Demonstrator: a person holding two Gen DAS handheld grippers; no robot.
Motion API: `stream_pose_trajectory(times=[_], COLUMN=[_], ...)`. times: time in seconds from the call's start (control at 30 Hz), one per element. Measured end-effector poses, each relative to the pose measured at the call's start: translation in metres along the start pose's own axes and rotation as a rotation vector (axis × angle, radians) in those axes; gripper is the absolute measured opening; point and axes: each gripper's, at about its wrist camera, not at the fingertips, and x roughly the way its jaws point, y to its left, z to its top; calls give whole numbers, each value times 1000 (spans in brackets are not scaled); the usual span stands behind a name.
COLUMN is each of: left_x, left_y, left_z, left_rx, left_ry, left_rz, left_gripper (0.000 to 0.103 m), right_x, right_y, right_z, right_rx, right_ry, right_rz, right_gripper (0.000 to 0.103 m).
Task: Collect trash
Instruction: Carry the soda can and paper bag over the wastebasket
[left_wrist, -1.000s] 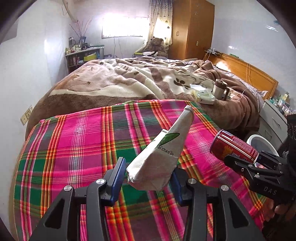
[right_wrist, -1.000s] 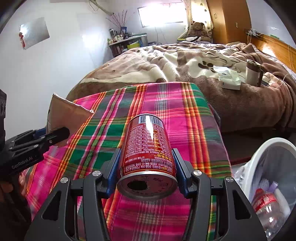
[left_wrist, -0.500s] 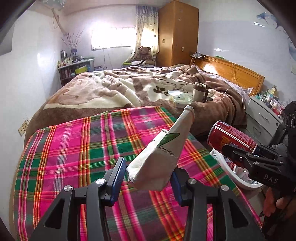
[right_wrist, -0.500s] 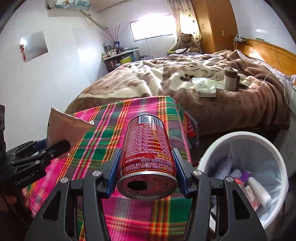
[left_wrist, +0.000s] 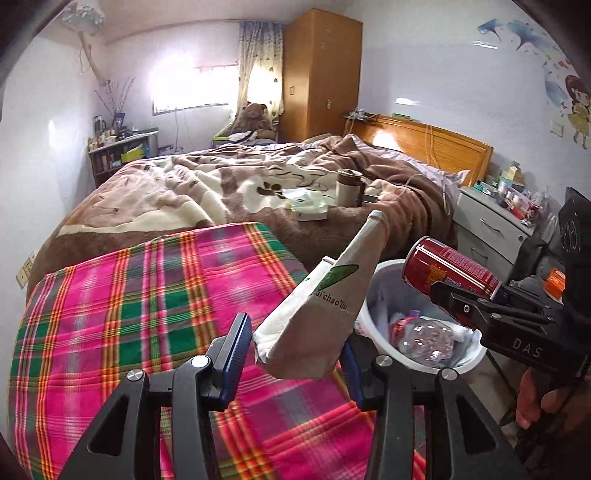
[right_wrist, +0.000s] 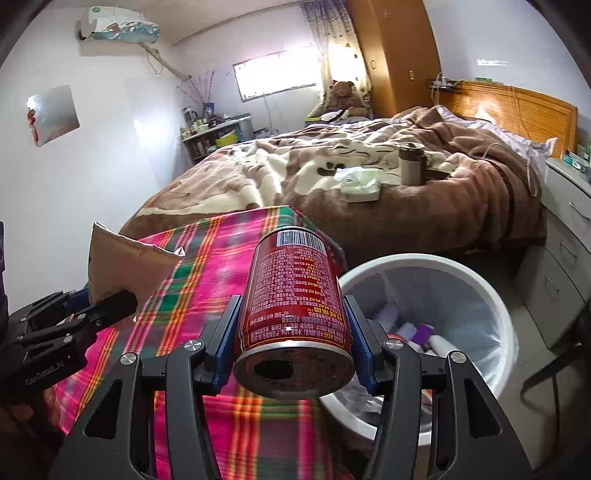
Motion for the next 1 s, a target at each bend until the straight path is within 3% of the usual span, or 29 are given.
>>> stream_pose_trajectory(times=[0.5, 1.0], left_x=[46, 103], left_y=[-92, -128], left_z=[3, 13], left_rx=[46, 56], left_ry=[55, 130], left_rz=[-148, -144], left_gripper=[46, 48], right_x=[-11, 14], right_y=[-82, -116], right_z=[-9, -17], right_rx=[112, 133], right_ry=[5, 88], right_rz=[-161, -161], right_gripper=[54, 54])
